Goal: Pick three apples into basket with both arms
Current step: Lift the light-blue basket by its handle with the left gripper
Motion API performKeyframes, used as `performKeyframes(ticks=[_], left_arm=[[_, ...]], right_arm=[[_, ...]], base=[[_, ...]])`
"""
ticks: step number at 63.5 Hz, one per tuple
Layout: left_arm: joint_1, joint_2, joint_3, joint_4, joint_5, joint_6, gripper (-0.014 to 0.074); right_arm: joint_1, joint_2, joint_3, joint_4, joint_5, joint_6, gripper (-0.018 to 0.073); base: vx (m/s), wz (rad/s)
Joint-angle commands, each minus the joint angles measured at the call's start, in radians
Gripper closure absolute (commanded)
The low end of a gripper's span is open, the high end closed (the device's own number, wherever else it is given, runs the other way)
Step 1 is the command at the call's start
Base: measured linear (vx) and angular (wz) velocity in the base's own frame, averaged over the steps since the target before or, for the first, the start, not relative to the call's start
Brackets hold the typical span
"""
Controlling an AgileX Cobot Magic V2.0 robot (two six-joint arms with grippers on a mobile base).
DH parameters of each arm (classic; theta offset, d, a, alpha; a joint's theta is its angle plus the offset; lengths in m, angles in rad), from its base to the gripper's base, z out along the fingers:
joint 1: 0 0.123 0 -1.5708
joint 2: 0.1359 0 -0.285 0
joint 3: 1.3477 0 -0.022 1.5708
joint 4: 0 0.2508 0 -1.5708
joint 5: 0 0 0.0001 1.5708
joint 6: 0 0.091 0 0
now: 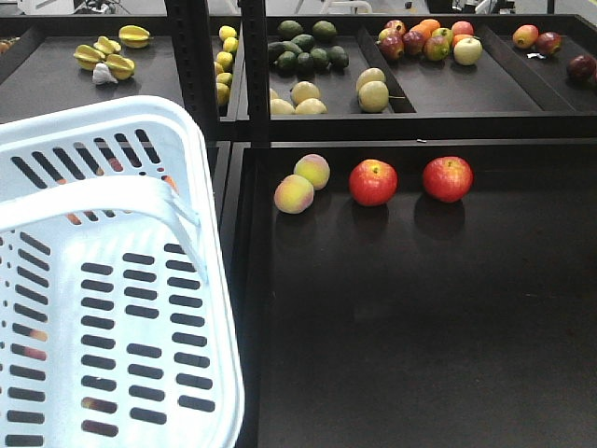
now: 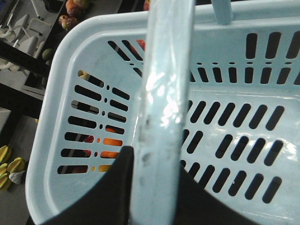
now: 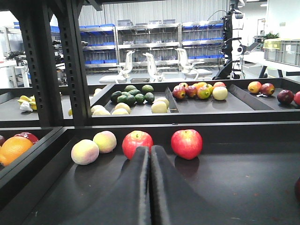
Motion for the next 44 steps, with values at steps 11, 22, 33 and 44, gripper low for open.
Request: performKeyframes(ticks=[11, 22, 33, 44], left_arm=[[-0.004, -0.025, -0.034, 0.002, -0.086, -0.015, 0.0604], [-0.004, -0.025, -0.034, 0.002, -0.086, -0.015, 0.0603], [-0.004, -0.025, -0.034, 0.002, -0.086, -0.015, 0.0603], [-0.004, -0.025, -0.034, 0.002, -0.086, -0.015, 0.0603]], right_arm=[[-0.005, -0.011, 0.014, -0.007, -0.069, -0.002, 0.0568], [-0.005, -0.011, 0.014, -0.007, -0.069, -0.002, 0.0568], [-0.005, -0.011, 0.014, -0.007, -0.069, -0.002, 0.0568], [-0.005, -0.011, 0.014, -0.007, -0.069, -0.002, 0.0568]], base=[[0.0, 0.0], [0.0, 0.0], [0.0, 0.0], [0.0, 0.0]])
